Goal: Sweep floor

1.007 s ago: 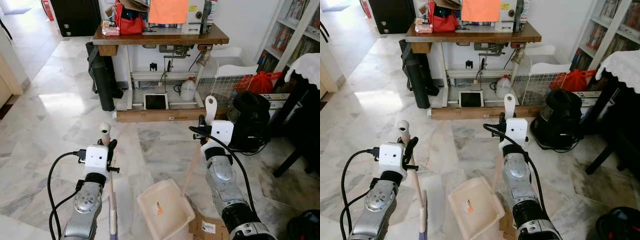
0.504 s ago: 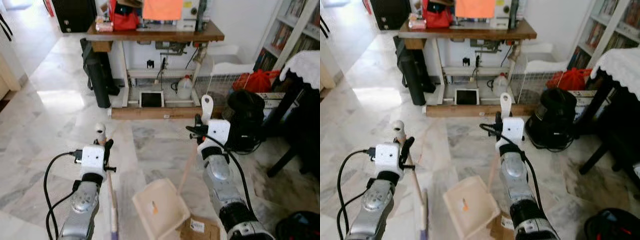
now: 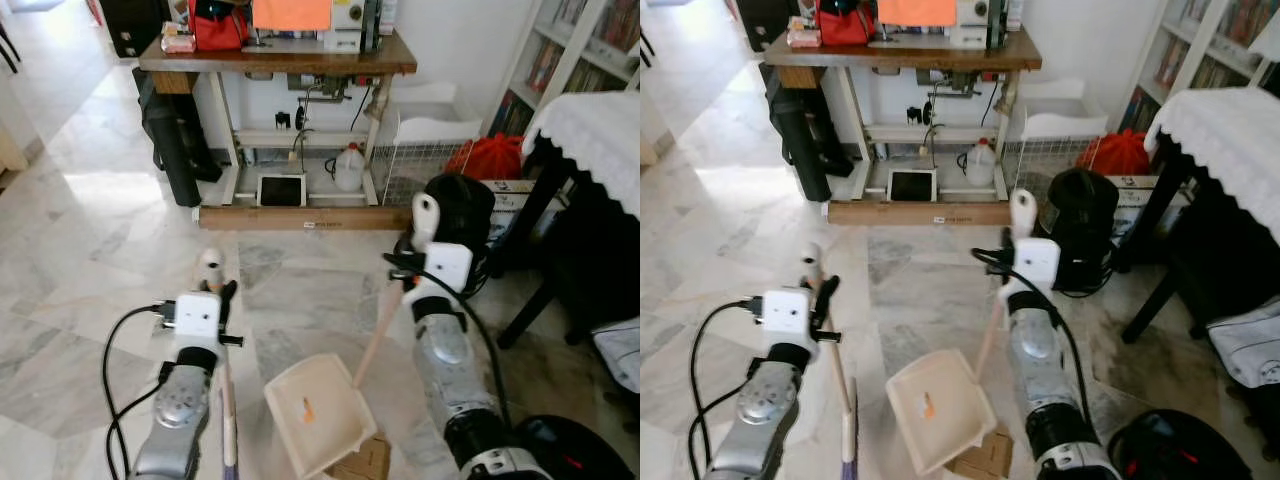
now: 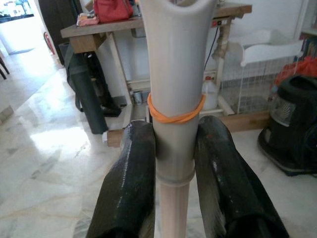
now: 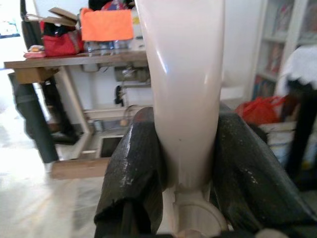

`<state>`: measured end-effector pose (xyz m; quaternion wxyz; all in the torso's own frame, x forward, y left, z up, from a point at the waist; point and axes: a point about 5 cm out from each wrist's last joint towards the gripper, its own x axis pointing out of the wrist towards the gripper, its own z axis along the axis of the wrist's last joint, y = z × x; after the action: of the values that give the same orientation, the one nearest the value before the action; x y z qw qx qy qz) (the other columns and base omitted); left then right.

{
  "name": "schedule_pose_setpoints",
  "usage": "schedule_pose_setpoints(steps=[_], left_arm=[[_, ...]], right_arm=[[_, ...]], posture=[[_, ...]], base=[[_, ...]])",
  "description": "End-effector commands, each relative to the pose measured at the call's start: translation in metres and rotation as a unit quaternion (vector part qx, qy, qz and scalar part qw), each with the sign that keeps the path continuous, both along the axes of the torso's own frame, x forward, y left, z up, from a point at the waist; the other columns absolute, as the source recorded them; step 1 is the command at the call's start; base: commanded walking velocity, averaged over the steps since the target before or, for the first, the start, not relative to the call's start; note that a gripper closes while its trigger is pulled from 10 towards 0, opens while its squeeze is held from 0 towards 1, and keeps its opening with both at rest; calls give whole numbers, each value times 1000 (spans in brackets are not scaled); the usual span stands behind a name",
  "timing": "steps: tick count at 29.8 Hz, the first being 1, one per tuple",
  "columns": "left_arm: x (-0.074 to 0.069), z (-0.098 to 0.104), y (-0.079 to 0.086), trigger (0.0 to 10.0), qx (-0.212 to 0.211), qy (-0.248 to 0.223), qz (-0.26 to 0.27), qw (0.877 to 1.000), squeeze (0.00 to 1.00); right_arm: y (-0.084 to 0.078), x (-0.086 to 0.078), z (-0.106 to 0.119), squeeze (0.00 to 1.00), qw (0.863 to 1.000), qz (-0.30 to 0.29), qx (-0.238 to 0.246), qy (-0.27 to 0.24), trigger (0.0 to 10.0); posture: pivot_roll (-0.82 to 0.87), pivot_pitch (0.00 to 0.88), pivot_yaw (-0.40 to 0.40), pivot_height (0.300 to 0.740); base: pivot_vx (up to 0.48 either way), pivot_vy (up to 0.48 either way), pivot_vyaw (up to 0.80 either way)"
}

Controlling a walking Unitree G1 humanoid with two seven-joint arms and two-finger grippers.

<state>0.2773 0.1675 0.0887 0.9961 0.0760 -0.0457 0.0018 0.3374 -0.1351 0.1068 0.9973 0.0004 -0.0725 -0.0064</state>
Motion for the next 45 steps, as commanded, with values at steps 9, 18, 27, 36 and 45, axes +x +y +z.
schedule_pose_setpoints(steps=[9,18,27,36,45], left_arm=[[1,9,4,10000,4,-21,2,1000,0],[1,8,5,10000,5,-19,1,1000,0],[1,9,5,10000,5,-20,1,1000,0],[0,9,5,10000,6,-17,-2,1000,0],[2,10,5,10000,5,-18,-6,1000,0]], right_arm=[[0,4,8,0,1000,-10,-6,-11,10000],[-13,3,-1,0,998,-52,-20,17,10000],[-46,-2,-15,0,980,-188,-19,67,10000],[-74,-14,-29,0,956,-279,-8,96,10000],[-79,-18,-34,0,950,-297,1,97,10000]], posture=[[115,0,-27,740],[117,0,-24,740],[116,0,-21,740],[120,0,-15,740],[121,0,-6,740]], base=[[0,0,0],[0,0,0],[0,0,0],[0,0,0],[0,0,0]])
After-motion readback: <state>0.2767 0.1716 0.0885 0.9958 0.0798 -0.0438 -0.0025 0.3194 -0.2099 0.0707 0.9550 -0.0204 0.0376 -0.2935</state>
